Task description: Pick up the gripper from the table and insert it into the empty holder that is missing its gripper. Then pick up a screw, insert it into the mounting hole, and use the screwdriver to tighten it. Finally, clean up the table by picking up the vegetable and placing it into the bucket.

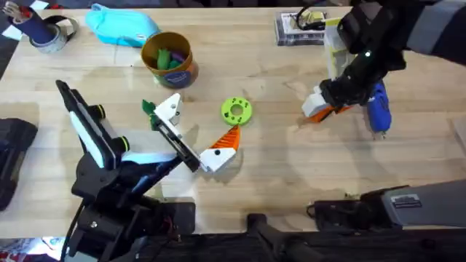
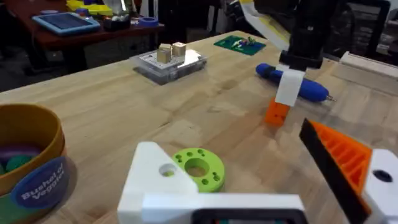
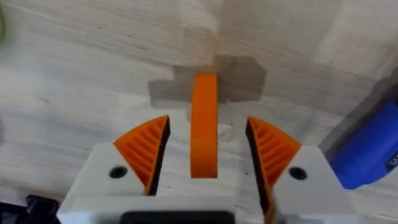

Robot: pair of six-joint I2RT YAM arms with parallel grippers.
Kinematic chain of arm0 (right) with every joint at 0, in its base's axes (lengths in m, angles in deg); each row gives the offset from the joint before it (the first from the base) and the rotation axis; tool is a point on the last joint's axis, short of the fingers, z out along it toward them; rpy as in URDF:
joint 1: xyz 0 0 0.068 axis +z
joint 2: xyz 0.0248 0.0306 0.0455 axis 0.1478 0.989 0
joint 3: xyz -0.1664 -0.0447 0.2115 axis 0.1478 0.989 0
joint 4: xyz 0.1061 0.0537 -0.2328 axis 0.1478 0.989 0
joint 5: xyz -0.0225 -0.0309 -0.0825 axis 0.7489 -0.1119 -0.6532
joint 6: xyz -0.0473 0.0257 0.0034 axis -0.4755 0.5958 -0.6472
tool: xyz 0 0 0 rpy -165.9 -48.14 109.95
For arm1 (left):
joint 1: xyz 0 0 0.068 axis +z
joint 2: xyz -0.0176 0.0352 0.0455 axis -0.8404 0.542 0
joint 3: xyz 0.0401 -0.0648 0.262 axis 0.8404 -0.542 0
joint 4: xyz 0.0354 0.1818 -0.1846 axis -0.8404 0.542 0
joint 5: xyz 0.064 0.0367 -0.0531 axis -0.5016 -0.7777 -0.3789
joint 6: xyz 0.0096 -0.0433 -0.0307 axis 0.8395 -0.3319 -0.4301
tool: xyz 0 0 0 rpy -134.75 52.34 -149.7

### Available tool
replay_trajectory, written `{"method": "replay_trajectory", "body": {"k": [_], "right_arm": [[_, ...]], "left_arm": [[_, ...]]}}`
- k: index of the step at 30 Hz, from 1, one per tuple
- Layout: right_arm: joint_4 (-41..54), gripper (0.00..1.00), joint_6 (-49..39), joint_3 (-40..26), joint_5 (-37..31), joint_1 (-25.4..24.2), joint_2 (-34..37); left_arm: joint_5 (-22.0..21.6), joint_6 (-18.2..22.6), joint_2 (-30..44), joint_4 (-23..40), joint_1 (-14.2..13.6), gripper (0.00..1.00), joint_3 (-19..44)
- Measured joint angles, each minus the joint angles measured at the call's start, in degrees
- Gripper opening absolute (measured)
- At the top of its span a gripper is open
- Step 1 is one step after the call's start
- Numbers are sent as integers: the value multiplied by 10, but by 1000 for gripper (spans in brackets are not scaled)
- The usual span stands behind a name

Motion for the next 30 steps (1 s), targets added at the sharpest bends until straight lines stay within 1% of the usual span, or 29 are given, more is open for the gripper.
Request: {"method": "replay_trajectory", "body": {"k": [1, 4, 6, 7, 10, 11, 12, 13, 18, 22, 24, 26, 28, 30], "right_arm": [[-2, 760, 0, 0, -2, 0, 2], [-11, 657, 0, 0, -6, 0, 3], [-11, 534, 0, 0, -7, 0, 3], [-12, 490, -1, 0, -8, 0, 3], [-14, 242, -2, 0, -18, 0, 3], [-14, 128, -2, 0, -23, 0, 3], [-15, 49, -1, 0, -27, 0, 2], [-15, 19, 0, 0, -30, 0, 2], [-13, 13, 1, -1, -40, 0, -13], [-29, 10, 1, -6, -21, 0, -72], [-63, 9, 1, -8, 12, 0, -109], [-108, 9, 1, -10, 64, 0, -137], [-153, 9, 4, -14, 128, 0, -148], [-196, 9, 13, -16, 201, 0, -142]], "left_arm": [[0, 0, 0, 0, 0, 995, 0], [0, 0, 0, 0, 0, 995, 0], [0, 0, 0, 0, 0, 995, 0], [0, 0, 0, 0, 0, 995, 0], [0, 0, 0, 0, 0, 995, 0], [0, 0, 0, 0, 0, 995, 0], [0, 0, 0, 0, 0, 995, 0], [0, 0, 0, 0, 0, 995, 0], [0, 0, 0, 0, 0, 995, 0], [0, 0, 0, 0, 0, 995, 0], [0, 0, 0, 0, 0, 995, 0], [0, 0, 0, 0, 0, 995, 0], [0, 0, 0, 0, 0, 995, 0], [0, 0, 0, 0, 0, 995, 0]]}}
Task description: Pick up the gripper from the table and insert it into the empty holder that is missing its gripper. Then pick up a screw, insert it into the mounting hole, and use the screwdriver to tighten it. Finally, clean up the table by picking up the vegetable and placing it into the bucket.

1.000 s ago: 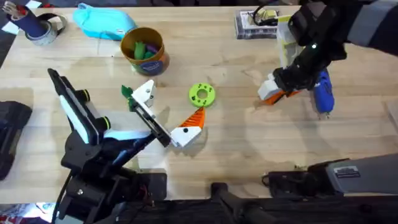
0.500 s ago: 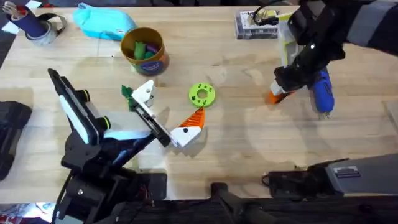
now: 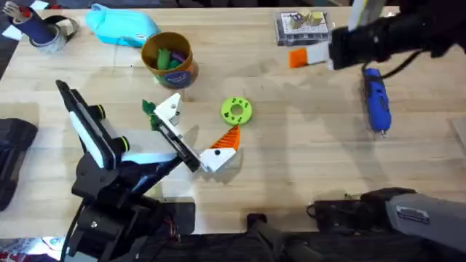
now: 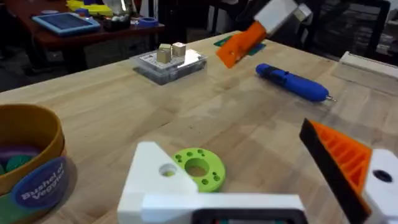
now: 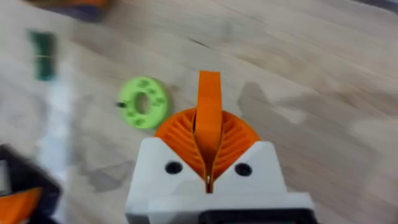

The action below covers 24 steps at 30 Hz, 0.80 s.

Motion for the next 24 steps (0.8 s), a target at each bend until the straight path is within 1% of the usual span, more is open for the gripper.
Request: {"method": "replay_trajectory", "body": {"k": [5, 9, 14, 17, 21, 24], "right_arm": [[-43, 9, 25, 0, 171, 9, 69], [-50, 9, 41, 0, 269, 36, 133], [-69, 9, 81, 0, 336, 90, 183], [-128, 9, 107, 0, 391, 132, 205], [-181, 9, 147, 0, 426, 163, 214], [-211, 9, 173, 0, 453, 176, 216]], "left_arm": [[0, 0, 0, 0, 0, 995, 0], [0, 0, 0, 0, 0, 995, 0], [0, 0, 0, 0, 0, 995, 0], [0, 0, 0, 0, 0, 995, 0], [2, 0, 0, 0, 0, 995, 0], [8, 0, 0, 0, 0, 995, 0]]}}
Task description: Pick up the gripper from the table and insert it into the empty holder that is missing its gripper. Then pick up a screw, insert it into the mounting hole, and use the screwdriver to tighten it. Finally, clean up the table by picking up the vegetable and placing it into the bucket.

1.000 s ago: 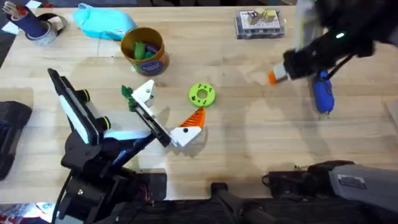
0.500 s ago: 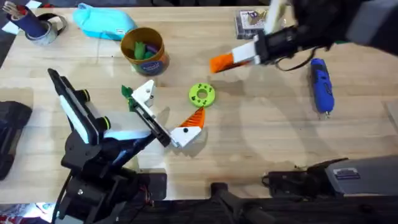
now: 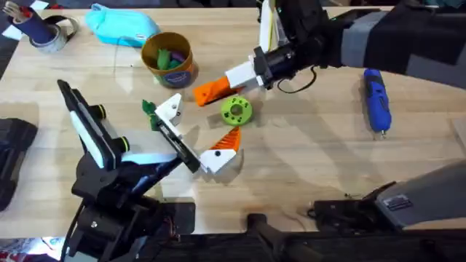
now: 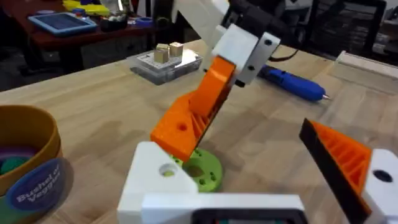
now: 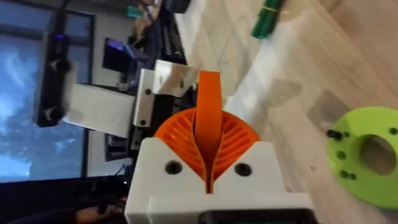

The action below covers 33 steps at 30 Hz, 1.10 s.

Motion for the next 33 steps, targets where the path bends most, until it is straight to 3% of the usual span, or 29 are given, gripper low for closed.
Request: {"method": "replay_trajectory", "body": {"k": [10, 18, 33], "right_arm": [[-18, 9, 41, 0, 86, 6, 37], [-29, 9, 48, 0, 131, 38, 67], [-181, 8, 160, 1, 171, 45, 97]], "left_arm": [[12, 0, 0, 0, 0, 995, 0], [8, 0, 0, 0, 1, 995, 0], [-10, -1, 0, 0, 5, 995, 0]]}}
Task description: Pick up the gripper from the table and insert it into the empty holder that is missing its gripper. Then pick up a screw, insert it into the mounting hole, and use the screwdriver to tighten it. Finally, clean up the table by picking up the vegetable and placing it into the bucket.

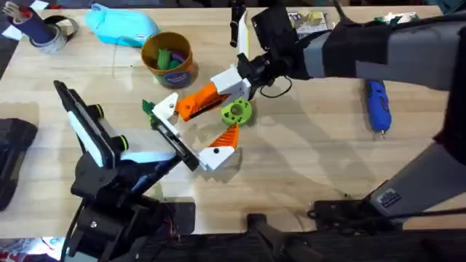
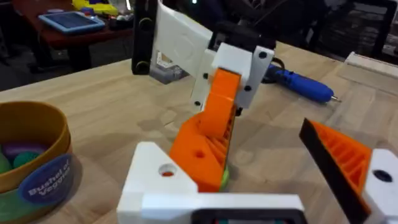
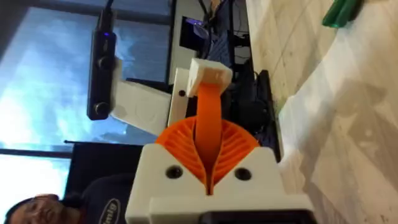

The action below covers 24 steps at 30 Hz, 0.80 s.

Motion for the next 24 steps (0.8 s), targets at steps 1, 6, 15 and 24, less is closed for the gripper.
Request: {"method": "replay_trajectory", "body": {"k": [1, 6, 15, 24], "right_arm": [[-11, 8, 11, 0, 5, 0, 5], [-77, 8, 73, 0, 25, 0, 26], [-138, 8, 164, 0, 21, 8, 34], [-148, 8, 184, -6, 24, 16, 47]], "left_arm": [[0, -2, 0, 0, 0, 995, 0], [-2, -8, 0, 0, 0, 995, 0], [-9, -8, 0, 0, 1, 995, 0], [-24, -21, 0, 2, 4, 995, 0]]}}
